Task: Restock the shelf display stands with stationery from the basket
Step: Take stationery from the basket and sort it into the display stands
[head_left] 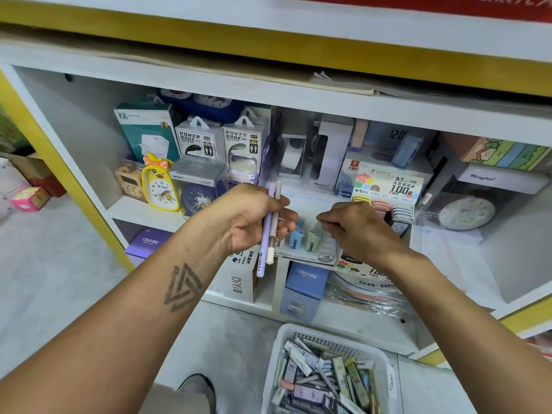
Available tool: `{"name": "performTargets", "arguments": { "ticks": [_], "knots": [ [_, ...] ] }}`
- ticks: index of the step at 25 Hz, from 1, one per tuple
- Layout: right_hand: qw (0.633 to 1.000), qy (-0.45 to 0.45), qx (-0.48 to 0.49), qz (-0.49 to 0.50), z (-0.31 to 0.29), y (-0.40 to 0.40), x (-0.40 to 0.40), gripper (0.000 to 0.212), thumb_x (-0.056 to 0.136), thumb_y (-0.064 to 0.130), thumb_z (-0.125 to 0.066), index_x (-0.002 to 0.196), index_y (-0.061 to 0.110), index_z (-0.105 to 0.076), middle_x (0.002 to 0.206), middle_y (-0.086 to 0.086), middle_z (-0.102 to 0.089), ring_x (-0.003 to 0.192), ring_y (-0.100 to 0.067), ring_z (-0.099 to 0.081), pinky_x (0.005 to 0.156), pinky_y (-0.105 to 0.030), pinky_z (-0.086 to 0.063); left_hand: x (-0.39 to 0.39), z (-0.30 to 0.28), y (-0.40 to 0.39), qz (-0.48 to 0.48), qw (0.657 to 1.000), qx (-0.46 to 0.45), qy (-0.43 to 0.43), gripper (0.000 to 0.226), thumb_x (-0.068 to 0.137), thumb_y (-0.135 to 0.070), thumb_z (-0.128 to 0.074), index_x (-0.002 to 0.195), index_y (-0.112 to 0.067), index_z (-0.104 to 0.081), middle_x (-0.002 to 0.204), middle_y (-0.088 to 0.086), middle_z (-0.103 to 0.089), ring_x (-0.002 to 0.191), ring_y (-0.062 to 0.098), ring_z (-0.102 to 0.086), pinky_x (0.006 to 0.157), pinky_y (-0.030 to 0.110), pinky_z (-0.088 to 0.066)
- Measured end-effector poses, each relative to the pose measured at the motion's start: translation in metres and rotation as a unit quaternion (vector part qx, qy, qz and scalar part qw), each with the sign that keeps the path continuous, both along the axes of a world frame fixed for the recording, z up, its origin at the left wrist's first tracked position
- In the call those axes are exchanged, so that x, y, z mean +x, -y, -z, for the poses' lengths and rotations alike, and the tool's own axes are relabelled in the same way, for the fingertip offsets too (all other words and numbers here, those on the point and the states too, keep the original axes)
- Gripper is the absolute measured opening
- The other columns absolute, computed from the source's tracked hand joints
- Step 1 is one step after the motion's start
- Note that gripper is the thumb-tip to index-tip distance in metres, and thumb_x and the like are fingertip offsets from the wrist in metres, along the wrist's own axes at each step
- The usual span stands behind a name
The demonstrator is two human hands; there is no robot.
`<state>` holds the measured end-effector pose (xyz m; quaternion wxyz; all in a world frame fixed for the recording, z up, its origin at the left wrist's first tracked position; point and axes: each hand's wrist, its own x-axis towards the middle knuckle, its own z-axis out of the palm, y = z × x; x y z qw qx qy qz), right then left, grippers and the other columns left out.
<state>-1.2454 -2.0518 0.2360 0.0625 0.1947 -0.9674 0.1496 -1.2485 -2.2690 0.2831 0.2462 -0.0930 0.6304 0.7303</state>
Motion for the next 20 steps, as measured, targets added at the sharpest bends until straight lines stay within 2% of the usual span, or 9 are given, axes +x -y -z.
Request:
{"name": "performTargets", "arguments": {
  "ticks": [3, 7, 9, 11, 13, 14, 16, 18, 20],
  "knots": [
    [0.998, 0.047, -0.042, 0.019, 0.001, 0.007, 0.003, 0.023, 0.099, 0.010, -0.054, 0.120, 0.015, -0.061, 0.099, -0.003, -0.068, 0.093, -0.023, -0.064, 0.081, -0.039, -0.054, 0.001, 0.000, -0.001, 0.010, 1.000, 0.015, 0.004, 0.018, 0.099, 0.002, -0.049, 0.115, 0.002, -0.058, 0.082, 0.023, -0.070, 0.063, 0.027, -0.068, 0.059, 0.033, -0.058],
    [0.998, 0.060, 0.004, 0.009, 0.002, 0.007, 0.005, 0.026, 0.097, 0.003, -0.052, 0.110, 0.015, -0.071, 0.102, -0.001, -0.068, 0.099, -0.023, -0.064, 0.084, -0.034, -0.051, 0.003, -0.001, -0.009, 0.045, 0.997, 0.057, -0.003, 0.020, 0.096, 0.003, -0.054, 0.116, 0.003, -0.055, 0.096, 0.027, -0.072, 0.074, 0.031, -0.074, 0.066, 0.040, -0.062],
    [0.997, 0.044, -0.061, 0.029, -0.006, 0.006, 0.008, 0.023, 0.099, 0.009, -0.053, 0.109, 0.015, -0.073, 0.097, 0.007, -0.065, 0.095, -0.016, -0.063, 0.079, -0.022, -0.045, 0.004, -0.001, -0.018, 0.066, 0.995, 0.068, -0.001, 0.019, 0.094, 0.003, -0.055, 0.114, 0.005, -0.055, 0.101, 0.029, -0.071, 0.084, 0.036, -0.074, 0.070, 0.044, -0.062],
    [0.959, 0.086, -0.254, 0.096, -0.016, 0.003, 0.013, 0.014, 0.098, 0.014, -0.059, 0.099, 0.018, -0.072, 0.084, 0.012, -0.070, 0.080, -0.008, -0.066, 0.070, -0.014, -0.045, 0.004, -0.001, -0.028, 0.060, 0.994, 0.092, -0.008, 0.013, 0.095, 0.003, -0.055, 0.107, 0.006, -0.055, 0.103, 0.031, -0.070, 0.092, 0.038, -0.072, 0.073, 0.049, -0.061],
    [0.871, 0.191, -0.438, 0.115, -0.027, -0.007, 0.022, 0.010, 0.097, 0.019, -0.063, 0.095, 0.010, -0.066, 0.079, -0.003, -0.076, 0.070, -0.020, -0.071, 0.063, -0.025, -0.052, 0.002, -0.002, -0.043, 0.017, 0.991, 0.131, -0.025, 0.008, 0.095, 0.003, -0.053, 0.103, 0.005, -0.055, 0.104, 0.032, -0.069, 0.094, 0.038, -0.072, 0.074, 0.049, -0.060],
    [0.842, 0.236, -0.472, 0.110, -0.030, -0.014, 0.027, 0.018, 0.095, 0.023, -0.066, 0.097, 0.006, -0.062, 0.083, -0.013, -0.076, 0.071, -0.028, -0.072, 0.061, -0.030, -0.055, 0.001, -0.002, -0.051, -0.005, 0.989, 0.147, -0.034, 0.007, 0.096, 0.004, -0.053, 0.102, 0.004, -0.055, 0.106, 0.031, -0.069, 0.096, 0.039, -0.071, 0.077, 0.049, -0.060],
    [0.812, 0.292, -0.496, 0.092, -0.035, -0.027, 0.041, 0.030, 0.088, 0.020, -0.074, 0.103, 0.000, -0.059, 0.089, -0.026, -0.073, 0.073, -0.035, -0.072, 0.064, -0.035, -0.059, 0.000, -0.004, -0.069, -0.027, 0.984, 0.168, -0.045, 0.005, 0.095, 0.003, -0.053, 0.099, 0.002, -0.056, 0.108, 0.030, -0.069, 0.101, 0.038, -0.070, 0.083, 0.049, -0.058],
    [0.809, 0.267, -0.515, 0.090, -0.036, -0.042, 0.050, 0.024, 0.083, 0.006, -0.077, 0.100, -0.002, -0.062, 0.087, -0.025, -0.072, 0.070, -0.030, -0.070, 0.065, -0.034, -0.059, 0.001, -0.004, -0.087, -0.030, 0.982, 0.182, -0.048, 0.004, 0.096, 0.002, -0.053, 0.098, 0.000, -0.055, 0.109, 0.028, -0.069, 0.103, 0.039, -0.069, 0.085, 0.049, -0.057],
    [0.816, 0.185, -0.534, 0.121, -0.041, -0.062, 0.053, 0.012, 0.083, -0.001, -0.074, 0.094, 0.001, -0.069, 0.079, -0.018, -0.071, 0.063, -0.022, -0.063, 0.061, -0.030, -0.052, 0.002, -0.002, -0.103, -0.026, 0.983, 0.177, -0.050, 0.004, 0.097, 0.001, -0.053, 0.099, 0.000, -0.056, 0.105, 0.027, -0.071, 0.095, 0.038, -0.072, 0.080, 0.046, -0.060]
  ]
}}
